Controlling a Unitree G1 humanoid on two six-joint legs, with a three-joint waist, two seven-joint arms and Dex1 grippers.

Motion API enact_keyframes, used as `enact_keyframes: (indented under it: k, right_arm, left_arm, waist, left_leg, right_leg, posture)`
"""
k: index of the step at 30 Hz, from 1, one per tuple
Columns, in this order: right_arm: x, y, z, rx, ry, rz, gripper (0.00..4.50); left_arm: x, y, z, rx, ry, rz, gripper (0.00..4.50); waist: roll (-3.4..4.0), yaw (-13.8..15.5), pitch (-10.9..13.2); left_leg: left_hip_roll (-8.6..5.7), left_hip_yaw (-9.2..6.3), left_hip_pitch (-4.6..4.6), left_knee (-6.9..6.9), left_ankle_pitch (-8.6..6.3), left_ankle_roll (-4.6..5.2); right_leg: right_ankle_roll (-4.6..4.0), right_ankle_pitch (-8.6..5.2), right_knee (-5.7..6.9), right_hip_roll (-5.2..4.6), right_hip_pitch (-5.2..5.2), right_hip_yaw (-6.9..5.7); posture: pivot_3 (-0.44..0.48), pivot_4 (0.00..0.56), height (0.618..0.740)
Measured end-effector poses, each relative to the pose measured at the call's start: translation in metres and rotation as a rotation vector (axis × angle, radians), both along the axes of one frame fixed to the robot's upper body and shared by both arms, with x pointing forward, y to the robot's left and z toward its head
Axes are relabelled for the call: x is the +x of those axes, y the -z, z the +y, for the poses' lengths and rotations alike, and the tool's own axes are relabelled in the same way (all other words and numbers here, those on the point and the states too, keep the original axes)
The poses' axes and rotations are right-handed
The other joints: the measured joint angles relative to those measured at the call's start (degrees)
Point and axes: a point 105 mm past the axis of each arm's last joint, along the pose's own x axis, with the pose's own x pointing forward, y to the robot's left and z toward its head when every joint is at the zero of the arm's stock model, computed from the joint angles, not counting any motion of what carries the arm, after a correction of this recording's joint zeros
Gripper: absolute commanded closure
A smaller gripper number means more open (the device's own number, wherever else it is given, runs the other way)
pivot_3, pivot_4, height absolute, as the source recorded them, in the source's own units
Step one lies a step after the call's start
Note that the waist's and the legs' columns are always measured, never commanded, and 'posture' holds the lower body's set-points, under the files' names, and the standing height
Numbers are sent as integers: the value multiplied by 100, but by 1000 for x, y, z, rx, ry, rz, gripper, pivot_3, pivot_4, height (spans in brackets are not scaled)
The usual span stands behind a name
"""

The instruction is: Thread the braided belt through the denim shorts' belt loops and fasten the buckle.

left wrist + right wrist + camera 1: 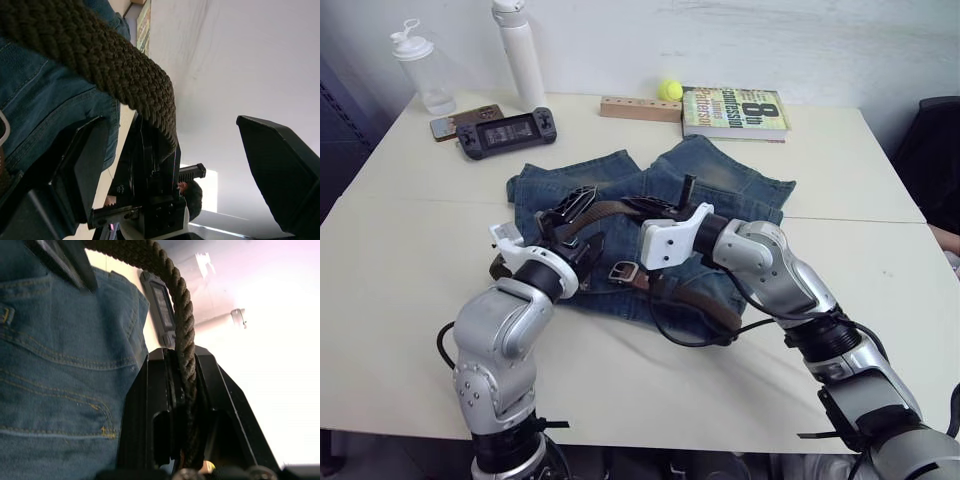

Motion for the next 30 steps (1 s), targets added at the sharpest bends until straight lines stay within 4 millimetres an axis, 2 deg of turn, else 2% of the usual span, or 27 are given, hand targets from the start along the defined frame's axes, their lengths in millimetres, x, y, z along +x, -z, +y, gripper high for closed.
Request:
enact_keyframes:
  k: [3, 6, 9, 14, 16, 22, 24, 25, 30]
  right_arm:
    - [-3, -3, 1, 4, -7, -5, 4500]
    - [-6, -1, 1, 5, -10, 4, 4500]
    - [-7, 2, 2, 3, -14, 17, 4500]
    - [-6, 3, 2, -2, -10, 25, 4500]
    - [-6, 5, 1, -4, -3, 30, 4500]
    - [-4, 4, 0, 7, 12, 38, 4500]
    - [-4, 4, -1, 15, 11, 42, 3531]
    - [-4, 3, -1, 18, 9, 42, 3345]
    - [-4, 0, -3, 34, 2, 47, 3305]
  left_arm:
    - [6, 6, -4, -2, 25, 11, 41]
    - [11, 1, -10, -3, 54, -12, 41]
    - [11, 0, -16, 20, 87, -24, 856]
    - [12, 6, -19, 60, 115, -21, 3071]
    - [14, 6, -18, 69, 117, -24, 3732]
    - [19, 5, -14, 83, 119, -32, 3733]
    - [19, 4, -13, 87, 120, -37, 3733]
    - [19, 4, -13, 89, 120, -41, 3735]
    - [19, 1, -13, 97, 126, -58, 3735]
  waist:
    - [0, 15, 0]
    - [0, 69, 0]
    - [0, 82, 0]
    - [0, 84, 0]
    - [0, 88, 0]
    - [0, 91, 1]
    - [1, 91, 1]
    - [1, 91, 1]
    - [1, 93, 1]
  left_leg:
    - [1, 0, 0, -1, 0, 0]
    - [2, 1, -1, -2, 0, 0]
    - [2, 1, -1, -7, 0, 0]
    - [3, 0, -1, -7, 0, 0]
    - [3, 1, -1, -7, 0, 0]
    - [3, 0, -2, -9, 0, 0]
    - [3, 0, -2, -10, 0, 0]
    - [3, 0, -2, -10, 0, 0]
    - [3, 0, -2, -11, 0, -1]
  right_leg:
    - [0, 0, -1, 1, 0, 0]
    - [0, 0, -2, 2, 0, 0]
    - [0, 0, 0, 3, 0, 0]
    - [0, 0, -3, 4, -1, -1]
    - [0, 0, -5, 4, -1, -1]
    - [1, 0, -9, 5, -1, -2]
    - [0, 0, -10, 5, -1, -2]
    - [1, 0, -11, 5, -1, -2]
    - [1, 1, -13, 5, -1, -3]
  posture:
    - [0, 150, 738]
    - [0, 150, 738]
    - [0, 150, 738]
    - [0, 150, 738]
    - [0, 150, 738]
    - [0, 150, 738]
    - [0, 150, 738]
    - [0, 150, 738]
    - [0, 150, 738]
